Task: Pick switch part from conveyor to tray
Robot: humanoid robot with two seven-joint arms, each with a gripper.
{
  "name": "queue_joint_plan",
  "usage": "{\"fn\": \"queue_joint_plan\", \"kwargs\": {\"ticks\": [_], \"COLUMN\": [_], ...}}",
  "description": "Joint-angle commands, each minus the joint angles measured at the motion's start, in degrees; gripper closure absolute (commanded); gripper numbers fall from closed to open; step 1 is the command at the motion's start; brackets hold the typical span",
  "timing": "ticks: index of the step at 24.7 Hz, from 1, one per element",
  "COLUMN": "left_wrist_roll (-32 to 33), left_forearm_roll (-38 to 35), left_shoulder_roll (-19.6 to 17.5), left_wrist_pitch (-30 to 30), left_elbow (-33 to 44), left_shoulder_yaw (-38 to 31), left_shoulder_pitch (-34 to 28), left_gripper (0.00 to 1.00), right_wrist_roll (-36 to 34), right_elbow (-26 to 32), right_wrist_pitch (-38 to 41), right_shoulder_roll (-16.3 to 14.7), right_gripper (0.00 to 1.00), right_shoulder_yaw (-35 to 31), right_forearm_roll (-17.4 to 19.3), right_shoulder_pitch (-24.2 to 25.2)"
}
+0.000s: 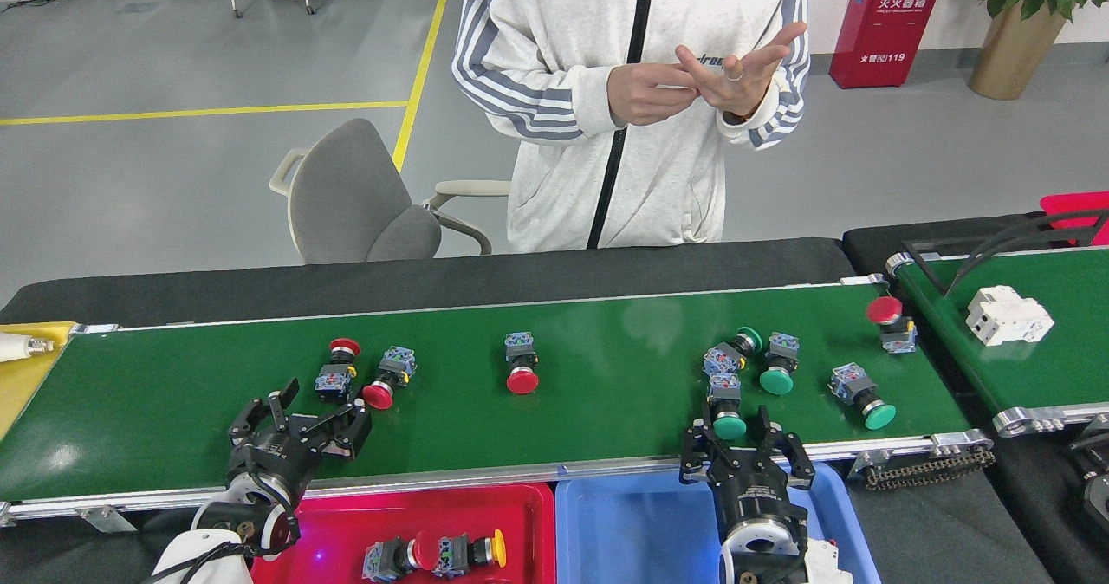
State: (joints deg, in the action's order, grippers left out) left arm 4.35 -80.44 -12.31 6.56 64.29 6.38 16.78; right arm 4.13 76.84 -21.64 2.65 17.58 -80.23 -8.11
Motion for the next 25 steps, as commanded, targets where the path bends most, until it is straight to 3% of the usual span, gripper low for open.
{"fn": "queue_joint_plan", "kwargs": {"ticks": [1,3,4,5,8,12,14,15,16,17,20,22,24,25], "left_wrist_roll": [-0.4,-0.8,-0.9,-0.9,-0.9,-1.5,-1.6,-1.6,-1.6,-1.6,-1.6,-1.5,-1.3,-1.2], "left_forearm_roll": [0.2,0.4,0.8,1.8,5.6,5.9,5.8,5.8,5.8,5.8,5.9,5.9,5.8,5.8], "left_shoulder_roll": [-0.2,-0.2,-0.1,-0.1,-0.2,-0.2,-0.3,-0.3,-0.3,-0.7,-2.3,-2.2,-1.8,-1.5], "left_wrist_pitch": [-0.6,-2.0,-2.3,-2.4,-2.4,-0.8,4.4,9.3,15.4,19.5,35.5,38.4,38.4,38.4], "left_elbow": [0.0,-2.0,-2.9,-3.8,-4.9,-4.1,-0.6,2.1,4.8,7.3,18.8,23.5,27.7,29.7], "left_shoulder_yaw": [-0.5,-0.6,-0.8,-1.1,-1.0,-0.3,-0.1,-0.1,-0.2,-0.4,-2.5,-7.1,-10.5,-12.2], "left_shoulder_pitch": [1.3,2.1,2.4,2.6,2.8,2.6,2.0,1.0,-0.7,-2.2,-11.7,-17.6,-23.7,-26.7], "left_gripper": [0.24,0.49,0.67,0.74,0.84,0.89,0.89,0.88,0.88,0.88,0.81,0.71,0.47,0.26], "right_wrist_roll": [-1.3,-4.2,-6.8,-9.5,-13.9,-13.3,-13.0,-12.9,-12.9,-12.9,-12.3,-12.9,-13.8,-15.2], "right_elbow": [1.3,3.1,4.0,4.3,4.5,3.8,3.8,3.8,3.6,3.4,3.3,3.6,4.8,6.6], "right_wrist_pitch": [2.4,7.5,12.6,19.1,40.5,58.2,58.6,58.4,58.0,57.9,57.2,57.2,57.1,57.1], "right_shoulder_roll": [-0.5,-1.0,-1.7,-2.8,-5.1,-4.7,-4.3,-4.0,-3.4,-3.3,-3.2,-3.1,-3.3,-3.4], "right_gripper": [0.89,0.89,0.89,0.89,0.90,0.92,0.88,0.65,0.09,0.01,0.00,0.00,0.00,0.00], "right_shoulder_yaw": [1.6,3.7,4.6,5.3,5.5,7.7,11.3,12.7,13.3,13.5,13.1,12.5,9.8,5.9], "right_forearm_roll": [-0.1,0.0,0.0,0.0,0.1,-0.8,-2.6,-3.4,-3.5,-3.5,-3.1,-2.4,-0.8,0.6], "right_shoulder_pitch": [-0.9,-0.3,-0.1,0.1,0.0,-0.2,-0.5,-0.5,-0.4,-0.3,0.2,0.5,1.1,2.7]}}
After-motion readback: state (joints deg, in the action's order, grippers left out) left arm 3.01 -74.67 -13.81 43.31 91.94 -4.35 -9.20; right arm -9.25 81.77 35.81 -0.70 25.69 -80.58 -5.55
